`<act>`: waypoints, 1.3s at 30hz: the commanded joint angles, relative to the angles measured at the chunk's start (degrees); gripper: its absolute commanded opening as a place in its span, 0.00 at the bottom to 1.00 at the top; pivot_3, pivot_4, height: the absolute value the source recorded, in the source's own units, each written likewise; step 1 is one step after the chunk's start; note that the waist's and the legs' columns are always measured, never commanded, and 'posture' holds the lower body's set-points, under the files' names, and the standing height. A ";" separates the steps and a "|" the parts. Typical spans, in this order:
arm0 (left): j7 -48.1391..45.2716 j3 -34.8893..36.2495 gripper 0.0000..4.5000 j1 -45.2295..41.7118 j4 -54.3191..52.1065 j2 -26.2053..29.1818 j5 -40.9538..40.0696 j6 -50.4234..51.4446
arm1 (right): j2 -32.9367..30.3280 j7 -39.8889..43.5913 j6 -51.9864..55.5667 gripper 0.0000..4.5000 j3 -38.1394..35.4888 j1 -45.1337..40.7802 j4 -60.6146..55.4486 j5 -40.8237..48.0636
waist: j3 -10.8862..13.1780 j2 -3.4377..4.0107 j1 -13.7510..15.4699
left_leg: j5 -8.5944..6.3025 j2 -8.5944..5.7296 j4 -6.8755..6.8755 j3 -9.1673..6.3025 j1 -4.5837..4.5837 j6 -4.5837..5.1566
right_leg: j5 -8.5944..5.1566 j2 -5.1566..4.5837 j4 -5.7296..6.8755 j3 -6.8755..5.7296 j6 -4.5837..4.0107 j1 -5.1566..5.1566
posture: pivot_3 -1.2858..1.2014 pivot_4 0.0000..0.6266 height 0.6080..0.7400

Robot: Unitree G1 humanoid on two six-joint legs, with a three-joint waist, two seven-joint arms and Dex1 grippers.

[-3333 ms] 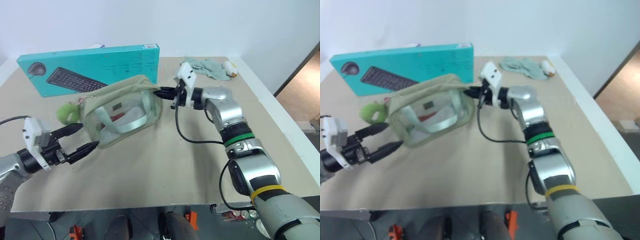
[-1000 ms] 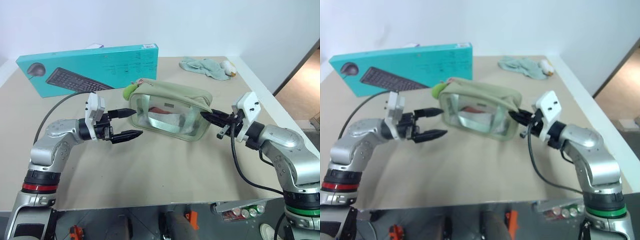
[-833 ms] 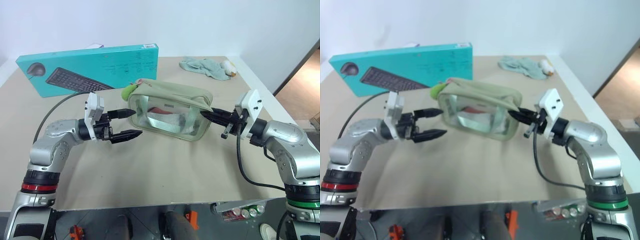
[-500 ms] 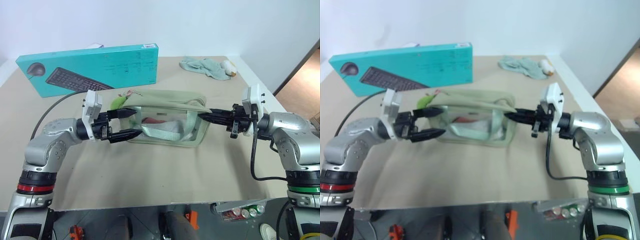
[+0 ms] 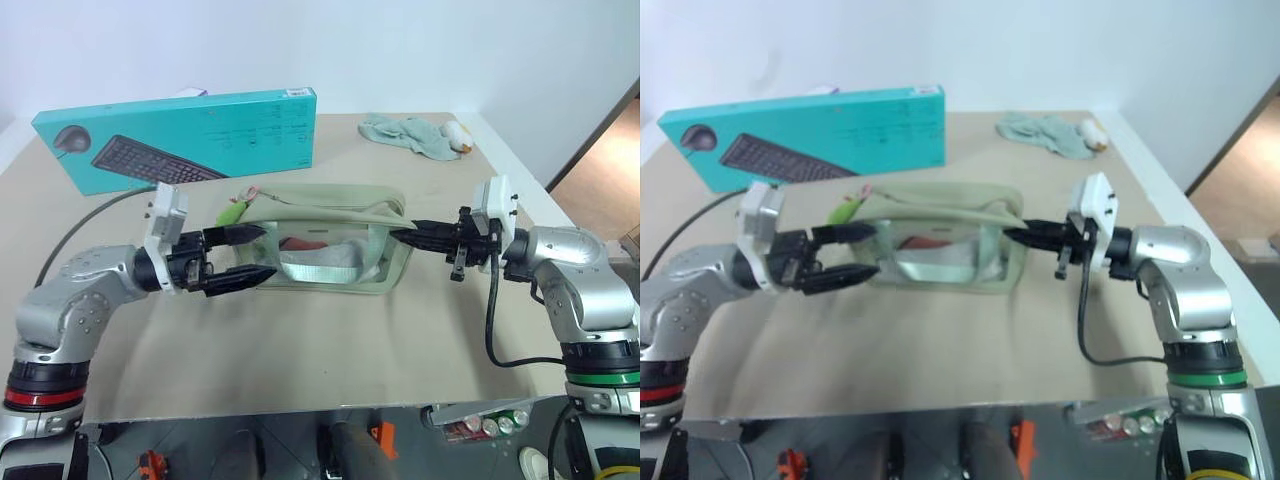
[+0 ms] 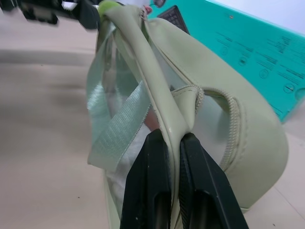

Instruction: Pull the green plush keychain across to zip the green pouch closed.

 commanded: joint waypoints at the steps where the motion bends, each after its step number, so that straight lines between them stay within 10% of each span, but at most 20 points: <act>1: 6.00 5.42 1.00 0.88 -0.12 -0.23 -1.19 0.37 | -0.48 -1.46 -2.32 0.02 -1.79 0.84 -3.01 -0.37 | 0.00 0.00 -0.03 | 0.00 0.00 0.00 0.01 0.02 0.00 | 0.00 -0.01 0.02 0.02 0.00 0.00 | 0.52 0.24 1.00; 39: 9.92 6.32 1.00 3.16 5.54 -1.15 7.61 -10.47 | -0.64 -3.30 -3.10 0.02 -0.38 1.42 -2.71 -1.97 | 0.00 -0.01 0.05 | 0.02 0.00 0.06 0.05 0.14 0.00 | 0.03 -0.03 0.08 -0.01 -0.06 0.11 | 0.52 0.24 1.00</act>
